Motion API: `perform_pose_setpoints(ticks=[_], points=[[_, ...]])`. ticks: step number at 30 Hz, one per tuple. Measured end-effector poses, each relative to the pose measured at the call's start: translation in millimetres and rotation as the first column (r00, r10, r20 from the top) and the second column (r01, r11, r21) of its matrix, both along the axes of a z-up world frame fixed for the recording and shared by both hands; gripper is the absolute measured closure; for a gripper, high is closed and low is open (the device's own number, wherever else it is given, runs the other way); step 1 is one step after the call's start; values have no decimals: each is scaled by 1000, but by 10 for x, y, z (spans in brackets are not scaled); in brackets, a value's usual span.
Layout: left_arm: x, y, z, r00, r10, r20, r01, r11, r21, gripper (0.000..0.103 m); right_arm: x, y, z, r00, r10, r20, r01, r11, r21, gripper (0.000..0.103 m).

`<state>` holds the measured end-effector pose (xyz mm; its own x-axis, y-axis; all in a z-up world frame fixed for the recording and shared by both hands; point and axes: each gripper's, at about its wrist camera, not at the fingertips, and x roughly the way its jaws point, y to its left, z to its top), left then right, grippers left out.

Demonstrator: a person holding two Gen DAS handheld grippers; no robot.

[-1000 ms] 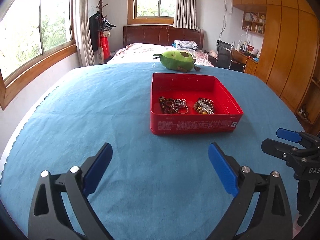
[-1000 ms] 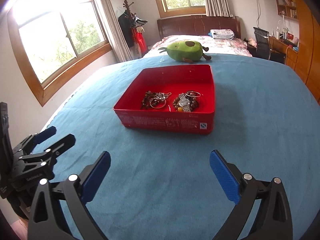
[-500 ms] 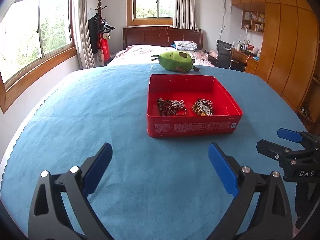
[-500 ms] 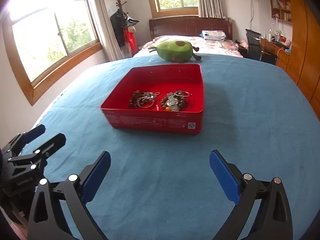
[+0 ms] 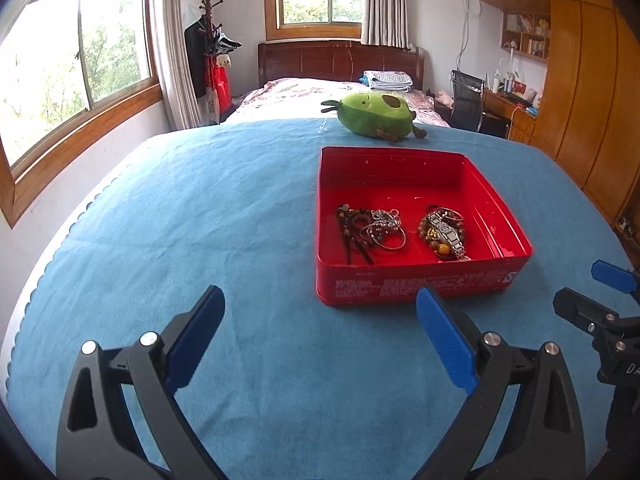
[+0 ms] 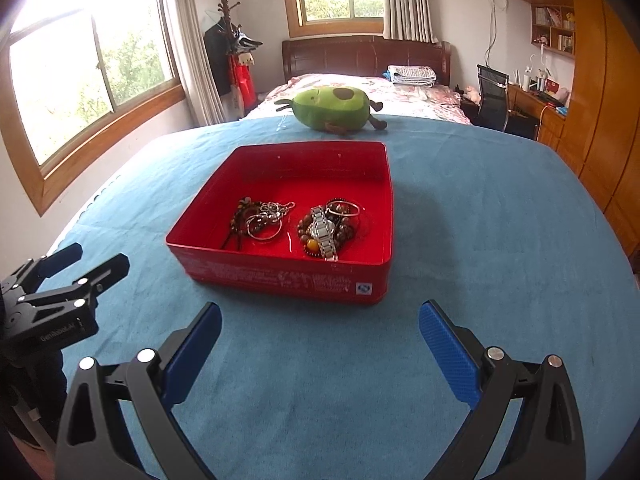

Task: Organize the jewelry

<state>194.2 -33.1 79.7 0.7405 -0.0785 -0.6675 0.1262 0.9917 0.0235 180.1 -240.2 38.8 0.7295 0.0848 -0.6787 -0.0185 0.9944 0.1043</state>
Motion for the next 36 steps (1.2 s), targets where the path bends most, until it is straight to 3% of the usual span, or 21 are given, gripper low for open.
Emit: perform_pose_setpoints(ticks=[9,36], points=[[120,-7,-94,1000,1,-13,-1,1000,-1,7,72,-80,-116,999,-29,-22,29,1000,6,4],[154,-73,-126,999,-30,-23,30,999,-13,7,96,-25,-88,1000,-20,-16,20,1000,-13,4]])
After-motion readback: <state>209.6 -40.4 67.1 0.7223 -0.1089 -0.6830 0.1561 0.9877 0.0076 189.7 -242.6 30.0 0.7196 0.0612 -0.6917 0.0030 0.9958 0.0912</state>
